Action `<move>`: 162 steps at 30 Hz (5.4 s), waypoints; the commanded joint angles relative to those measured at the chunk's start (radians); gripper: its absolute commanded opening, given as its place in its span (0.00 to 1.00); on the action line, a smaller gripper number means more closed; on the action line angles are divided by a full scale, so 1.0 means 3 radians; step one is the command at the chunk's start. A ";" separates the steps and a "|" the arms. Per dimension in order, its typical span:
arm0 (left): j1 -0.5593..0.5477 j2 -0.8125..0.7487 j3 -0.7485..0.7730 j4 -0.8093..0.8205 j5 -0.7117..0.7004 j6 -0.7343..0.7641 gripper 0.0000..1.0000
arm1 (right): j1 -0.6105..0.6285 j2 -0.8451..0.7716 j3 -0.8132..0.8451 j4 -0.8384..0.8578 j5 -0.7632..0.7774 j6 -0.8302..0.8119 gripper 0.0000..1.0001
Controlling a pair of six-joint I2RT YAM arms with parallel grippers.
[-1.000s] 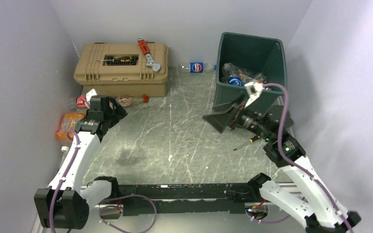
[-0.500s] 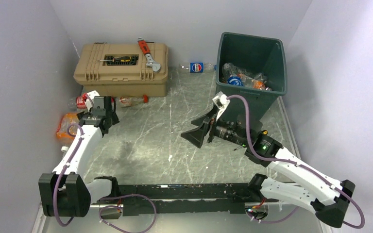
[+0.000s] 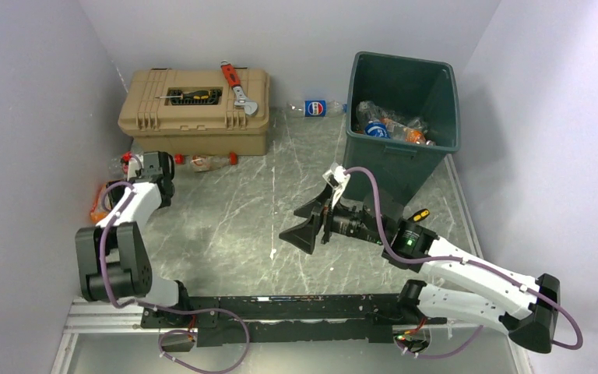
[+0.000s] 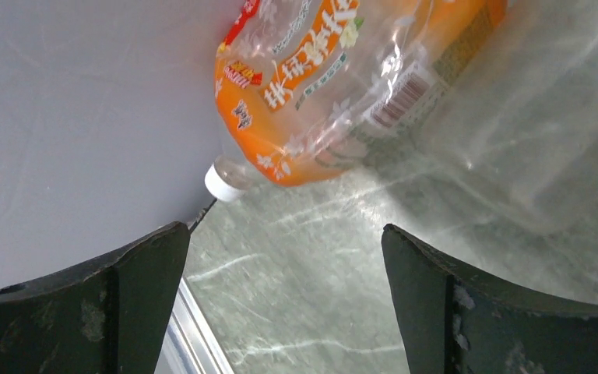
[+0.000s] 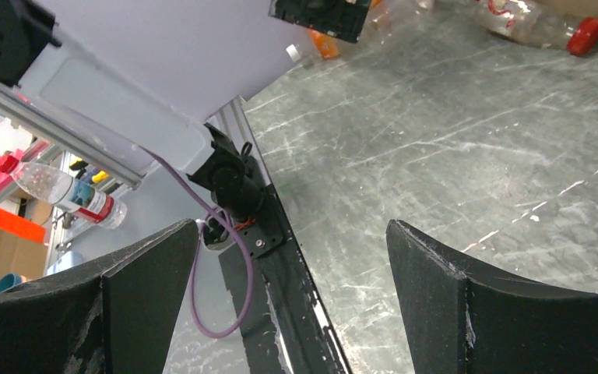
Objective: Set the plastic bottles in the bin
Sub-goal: Pick up the plastic bottle at the center of the board, then place the plastic bottle in the trash bin.
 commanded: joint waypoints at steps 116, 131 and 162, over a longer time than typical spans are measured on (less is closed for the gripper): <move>-0.0148 -0.0565 -0.0127 0.0941 0.2277 -0.1164 0.44 | 0.0119 -0.0308 -0.0138 0.0011 0.0592 -0.0178 0.97; -0.0837 -0.2443 -0.0604 0.1817 0.4995 -0.0693 0.15 | 0.0120 -0.0383 0.0820 -0.0504 0.0723 -0.0276 0.99; -0.1386 -0.3204 -0.1241 0.3233 0.5747 -0.0484 0.00 | 0.0427 0.1286 0.2302 -0.0616 0.0667 -0.0141 0.88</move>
